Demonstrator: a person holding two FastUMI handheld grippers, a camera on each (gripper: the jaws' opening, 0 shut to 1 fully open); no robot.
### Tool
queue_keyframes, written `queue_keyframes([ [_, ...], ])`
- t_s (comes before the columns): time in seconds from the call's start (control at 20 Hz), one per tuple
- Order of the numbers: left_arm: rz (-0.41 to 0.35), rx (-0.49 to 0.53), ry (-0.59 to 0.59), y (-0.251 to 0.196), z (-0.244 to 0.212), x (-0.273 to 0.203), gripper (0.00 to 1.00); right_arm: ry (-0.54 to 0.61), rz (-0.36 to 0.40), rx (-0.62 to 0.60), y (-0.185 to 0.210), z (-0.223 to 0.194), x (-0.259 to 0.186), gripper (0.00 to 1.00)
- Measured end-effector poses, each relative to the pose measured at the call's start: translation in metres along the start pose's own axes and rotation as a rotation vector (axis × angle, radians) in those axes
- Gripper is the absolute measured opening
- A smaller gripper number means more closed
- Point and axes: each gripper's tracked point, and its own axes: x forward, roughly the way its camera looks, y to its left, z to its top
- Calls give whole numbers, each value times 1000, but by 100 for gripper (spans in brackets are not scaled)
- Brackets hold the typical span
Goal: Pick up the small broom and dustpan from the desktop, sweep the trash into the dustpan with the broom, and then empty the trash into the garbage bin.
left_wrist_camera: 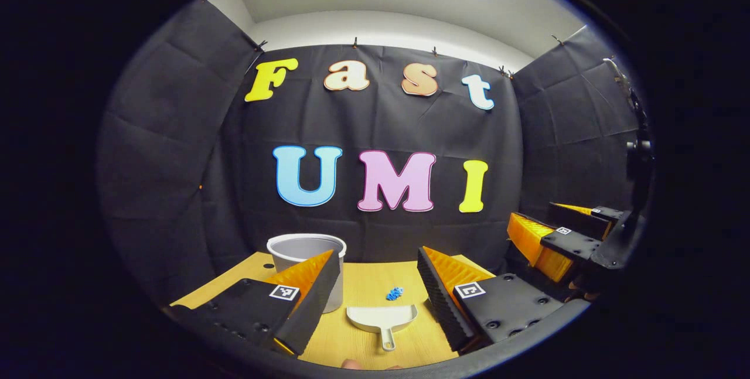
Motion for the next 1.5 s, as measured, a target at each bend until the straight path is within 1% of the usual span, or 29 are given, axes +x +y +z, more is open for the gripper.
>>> queue_keyframes([
  [0.1,-10,-12,13,-1,-3,-1,79,-16,-19,15,-6,7,-1,97],
  [0.2,9,-6,17,7,-4,-2,79,-27,-28,34,-6,10,1,97],
  [0.25,4,-8,11,6,0,-3,80,-22,-26,29,-5,6,2,97],
  [0.3,-1,-11,10,3,0,-3,78,-15,-23,19,-4,4,3,97],
  [0.35,0,-10,13,4,0,-4,79,-11,-21,9,-3,5,3,97],
  [0.4,2,-9,9,6,0,-2,81,-17,-20,5,-3,7,2,97],
  [0.45,1,-11,3,6,2,-3,79,-25,-23,4,-3,10,1,97],
  [0.5,0,-15,3,5,0,-4,80,-31,-20,4,-2,12,1,97],
  [0.55,2,-21,12,6,-3,-3,78,-34,-16,0,-1,13,1,97],
  [0.65,6,-35,34,5,-10,-2,78,-39,-11,-18,-1,13,1,97],
  [0.7,3,-47,37,5,-10,-1,79,-36,-6,-23,0,13,2,90],
  [0.75,-3,-63,40,3,-9,2,81,-34,-2,-25,-1,12,3,97],
  [0.8,-9,-78,52,1,-12,9,78,-37,-2,-25,-3,12,5,97],
  [0.85,-7,-90,75,-1,-15,17,78,-40,-4,-25,-6,13,11,97],
  [0.9,-3,-101,118,-2,-25,26,78,-27,0,-28,-7,11,16,97],
  [0.95,-4,-120,163,-4,-34,35,78,-23,2,-32,-10,9,23,90],
  [1.0,-7,-140,214,-7,-45,45,78,-33,-2,-30,-16,11,30,97],
  [1.1,0,-166,323,-11,-74,68,79,-45,-9,-26,-26,9,46,96],
  [1.15,8,-173,377,-12,-89,81,79,-30,-4,-27,-29,-1,54,90],
  [1.2,8,-177,436,-16,-107,93,79,-8,7,-31,-32,-11,62,90],
  [1.25,10,-176,507,-20,-127,102,78,10,12,-35,-38,-19,69,97],
  [1.35,20,-166,703,-28,-176,110,79,38,33,-34,-46,-32,85,97],
  [1.4,28,-153,778,-30,-197,113,82,57,44,-41,-51,-42,91,90],
  [1.45,42,-145,843,-31,-217,117,81,82,49,-48,-57,-52,98,90],
  [1.5,58,-148,896,-31,-234,123,81,105,60,-47,-62,-61,103,97],
])
